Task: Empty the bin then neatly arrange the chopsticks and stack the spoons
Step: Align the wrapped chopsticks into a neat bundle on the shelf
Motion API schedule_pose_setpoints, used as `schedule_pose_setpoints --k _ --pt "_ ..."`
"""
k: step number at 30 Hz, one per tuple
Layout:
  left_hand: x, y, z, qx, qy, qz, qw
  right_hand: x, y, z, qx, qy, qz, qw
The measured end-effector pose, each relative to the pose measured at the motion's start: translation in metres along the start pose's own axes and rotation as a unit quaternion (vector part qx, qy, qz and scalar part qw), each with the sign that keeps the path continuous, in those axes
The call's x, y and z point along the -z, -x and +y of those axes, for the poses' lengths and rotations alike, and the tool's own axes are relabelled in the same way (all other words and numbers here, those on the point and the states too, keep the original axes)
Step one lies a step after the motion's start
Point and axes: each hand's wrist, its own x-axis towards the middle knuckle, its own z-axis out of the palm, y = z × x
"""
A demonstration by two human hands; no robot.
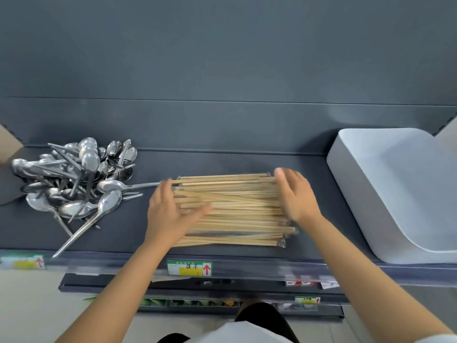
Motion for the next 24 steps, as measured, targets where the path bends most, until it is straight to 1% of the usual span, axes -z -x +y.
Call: schedule_pose_setpoints --k 1,2,3,5,8,12,15,17,19,21,23,24 --pt "-0.001 0.000 -0.002 0.048 0.089 0.020 0.995 -0.001 0.010 0.002 -0.046 -0.080 0.017 0.996" --pt "-0.004 -0.001 -0.005 0.084 0.160 0.034 0.983 -0.004 0.020 0.004 -0.084 -0.147 0.018 0.985" --pt "-0.006 -0.002 -0.006 0.105 0.206 0.043 0.972 -0.008 0.029 0.006 -0.110 -0.195 0.010 0.975" --pt "-0.008 -0.002 -0.006 0.113 0.251 0.034 0.961 -0.016 0.041 0.006 -0.131 -0.250 0.009 0.959" --pt "-0.007 0.000 0.001 0.089 0.272 0.008 0.958 -0.026 0.045 -0.003 -0.139 -0.295 0.006 0.945" --pt "-0.001 0.003 0.001 0.065 0.274 0.004 0.960 -0.030 0.050 -0.014 -0.125 -0.278 -0.010 0.952" --pt "0.003 0.006 -0.010 0.086 0.286 0.045 0.953 -0.028 0.051 -0.013 -0.123 -0.263 0.017 0.957" --pt "0.002 0.009 -0.014 0.104 0.294 0.056 0.949 -0.029 0.054 -0.010 -0.138 -0.266 0.036 0.953" --pt "0.001 0.014 -0.011 0.104 0.309 0.023 0.945 -0.030 0.057 -0.007 -0.145 -0.271 0.019 0.952" --pt "0.002 0.017 -0.008 0.096 0.286 -0.050 0.952 -0.029 0.059 -0.003 -0.134 -0.265 -0.031 0.954" --pt "0.005 0.020 -0.009 0.058 0.177 -0.134 0.973 -0.026 0.059 0.004 -0.106 -0.205 -0.080 0.970" --pt "0.007 0.022 -0.012 0.020 0.098 -0.156 0.983 -0.025 0.060 0.009 -0.079 -0.154 -0.095 0.980"
